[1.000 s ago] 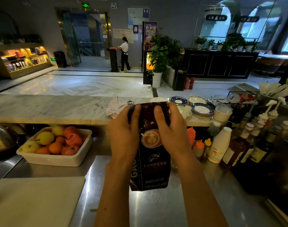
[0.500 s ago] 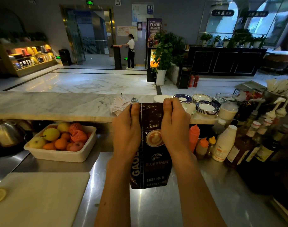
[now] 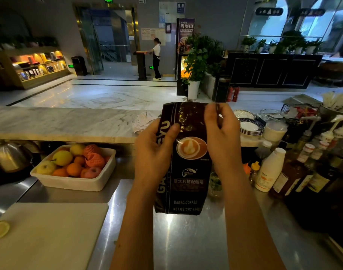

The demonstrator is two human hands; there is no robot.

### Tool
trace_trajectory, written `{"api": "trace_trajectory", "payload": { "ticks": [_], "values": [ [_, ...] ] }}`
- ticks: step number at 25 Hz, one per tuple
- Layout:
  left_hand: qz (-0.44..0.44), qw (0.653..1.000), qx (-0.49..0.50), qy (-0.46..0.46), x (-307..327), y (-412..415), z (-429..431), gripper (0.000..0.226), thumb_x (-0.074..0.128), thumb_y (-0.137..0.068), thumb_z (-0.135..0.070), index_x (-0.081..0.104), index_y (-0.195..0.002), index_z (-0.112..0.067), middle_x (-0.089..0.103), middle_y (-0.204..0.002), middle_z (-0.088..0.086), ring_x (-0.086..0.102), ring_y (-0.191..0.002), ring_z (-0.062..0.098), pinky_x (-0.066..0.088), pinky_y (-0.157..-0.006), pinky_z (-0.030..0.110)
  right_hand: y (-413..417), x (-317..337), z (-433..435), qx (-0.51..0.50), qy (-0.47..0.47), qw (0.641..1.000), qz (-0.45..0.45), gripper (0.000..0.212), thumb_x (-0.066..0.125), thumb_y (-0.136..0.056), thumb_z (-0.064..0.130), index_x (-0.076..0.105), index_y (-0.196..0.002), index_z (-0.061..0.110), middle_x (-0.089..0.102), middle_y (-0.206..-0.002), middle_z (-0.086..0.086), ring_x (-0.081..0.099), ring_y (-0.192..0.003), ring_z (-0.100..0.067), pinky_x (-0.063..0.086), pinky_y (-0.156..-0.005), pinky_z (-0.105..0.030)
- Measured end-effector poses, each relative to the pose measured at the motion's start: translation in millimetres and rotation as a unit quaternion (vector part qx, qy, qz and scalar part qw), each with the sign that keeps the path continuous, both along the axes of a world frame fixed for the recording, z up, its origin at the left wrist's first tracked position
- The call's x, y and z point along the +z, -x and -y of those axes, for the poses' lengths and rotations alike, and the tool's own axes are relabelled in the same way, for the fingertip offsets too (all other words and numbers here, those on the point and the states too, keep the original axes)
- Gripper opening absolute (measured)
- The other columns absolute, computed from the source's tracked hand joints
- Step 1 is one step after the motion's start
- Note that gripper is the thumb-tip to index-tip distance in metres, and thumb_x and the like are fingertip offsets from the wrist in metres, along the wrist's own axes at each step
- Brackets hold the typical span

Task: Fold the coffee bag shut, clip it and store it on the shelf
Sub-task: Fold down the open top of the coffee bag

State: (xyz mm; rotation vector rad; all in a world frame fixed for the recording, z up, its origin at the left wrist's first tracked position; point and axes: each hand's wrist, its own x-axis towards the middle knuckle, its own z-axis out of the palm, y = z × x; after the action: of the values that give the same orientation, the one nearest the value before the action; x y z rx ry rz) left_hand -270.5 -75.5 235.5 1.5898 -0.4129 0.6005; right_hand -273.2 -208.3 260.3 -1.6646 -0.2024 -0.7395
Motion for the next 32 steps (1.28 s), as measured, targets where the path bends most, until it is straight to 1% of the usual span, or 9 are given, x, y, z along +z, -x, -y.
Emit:
{"api": "trace_trajectory", "payload": {
  "ticks": [2, 3, 7, 8, 12, 18, 21, 26, 32],
  "values": [
    [-0.005, 1.000, 0.014, 0.014, 4, -1, -2, 0.017, 0.059, -0.096, -0.017, 0.069, -0.109, -0.013, 0.075, -0.095, -0.004, 0.072, -0.088, 0.006, 0.055, -0.073, 0.019, 1, -4, 7, 0.121, -0.002, 0.990, -0.071, 0.017, 0.056, -0.094, 0.035, 0.061, -0.108, 0.027, 0.073, -0.100, 0.007, 0.070, -0.093, -0.002, 0.057, -0.079, -0.022],
    [-0.006, 1.000, 0.020, 0.009, 5, -1, -3, 0.018, 0.059, -0.096, -0.018, 0.070, -0.109, -0.012, 0.075, -0.095, -0.004, 0.073, -0.088, 0.006, 0.055, -0.073, 0.019, 1, -7, 9, 0.132, 0.011, 0.988, -0.081, 0.018, 0.058, -0.094, 0.033, 0.062, -0.111, 0.028, 0.074, -0.104, 0.006, 0.071, -0.097, -0.005, 0.058, -0.082, -0.025],
    [-0.031, 0.999, 0.006, 0.011, 2, -1, 0, 0.022, 0.055, -0.099, -0.023, 0.070, -0.107, -0.010, 0.076, -0.094, 0.004, 0.074, -0.087, 0.017, 0.059, -0.075, 0.037, 1, -7, 4, 0.051, 0.064, 0.996, -0.039, 0.014, 0.056, -0.097, 0.026, 0.062, -0.110, 0.027, 0.070, -0.097, 0.017, 0.067, -0.094, 0.005, 0.053, -0.078, -0.012],
    [-0.035, 0.999, -0.009, 0.014, 1, -1, -1, 0.022, 0.054, -0.099, -0.022, 0.070, -0.105, -0.009, 0.076, -0.094, 0.005, 0.074, -0.087, 0.018, 0.059, -0.075, 0.038, 0, -7, 6, 0.045, 0.064, 0.996, -0.042, 0.016, 0.055, -0.097, 0.026, 0.063, -0.111, 0.024, 0.071, -0.098, 0.015, 0.068, -0.095, 0.003, 0.053, -0.079, -0.013],
    [-0.034, 0.997, -0.064, 0.008, 5, 2, -6, 0.019, 0.055, -0.098, -0.015, 0.071, -0.106, -0.010, 0.078, -0.094, 0.005, 0.075, -0.087, 0.018, 0.059, -0.073, 0.029, 1, -11, 16, 0.055, 0.056, 0.996, -0.045, 0.025, 0.055, -0.097, 0.025, 0.064, -0.119, 0.017, 0.073, -0.107, 0.003, 0.070, -0.099, -0.009, 0.057, -0.083, -0.031],
    [-0.003, 1.000, -0.006, 0.016, 9, 0, -9, 0.014, 0.059, -0.095, -0.014, 0.072, -0.101, -0.015, 0.076, -0.091, -0.004, 0.074, -0.086, 0.011, 0.057, -0.073, 0.023, 5, -11, 38, 0.184, 0.055, 0.977, -0.095, 0.030, 0.062, -0.090, 0.010, 0.061, -0.120, 0.017, 0.076, -0.106, -0.002, 0.073, -0.097, -0.014, 0.059, -0.082, -0.028],
    [-0.007, 1.000, -0.011, 0.010, 12, -1, -10, 0.014, 0.060, -0.094, -0.014, 0.072, -0.102, -0.013, 0.077, -0.089, -0.004, 0.074, -0.084, 0.011, 0.056, -0.071, 0.023, 6, -16, 37, 0.171, 0.010, 0.982, -0.078, 0.031, 0.063, -0.087, -0.002, 0.065, -0.111, 0.017, 0.078, -0.101, -0.005, 0.074, -0.093, -0.018, 0.060, -0.080, -0.032],
    [-0.090, 0.986, -0.139, 0.039, 8, 6, -20, 0.017, 0.060, -0.091, -0.003, 0.064, -0.106, -0.010, 0.078, -0.084, 0.009, 0.076, -0.079, 0.023, 0.059, -0.071, 0.028, 4, -16, 35, 0.135, -0.140, 0.978, -0.073, 0.025, 0.060, -0.085, -0.006, 0.072, -0.099, 0.011, 0.078, -0.089, -0.012, 0.074, -0.086, -0.031, 0.059, -0.076, -0.044],
    [-0.082, 0.986, -0.114, 0.094, 7, 7, -15, 0.040, 0.041, -0.091, 0.016, 0.069, -0.082, -0.011, 0.077, -0.078, -0.002, 0.074, -0.078, 0.013, 0.056, -0.066, 0.022, 6, -17, 38, 0.163, -0.170, 0.969, -0.070, 0.051, 0.041, -0.080, -0.023, 0.067, -0.066, 0.019, 0.071, -0.083, -0.016, 0.070, -0.082, -0.036, 0.057, -0.068, -0.046]
  ]
}}
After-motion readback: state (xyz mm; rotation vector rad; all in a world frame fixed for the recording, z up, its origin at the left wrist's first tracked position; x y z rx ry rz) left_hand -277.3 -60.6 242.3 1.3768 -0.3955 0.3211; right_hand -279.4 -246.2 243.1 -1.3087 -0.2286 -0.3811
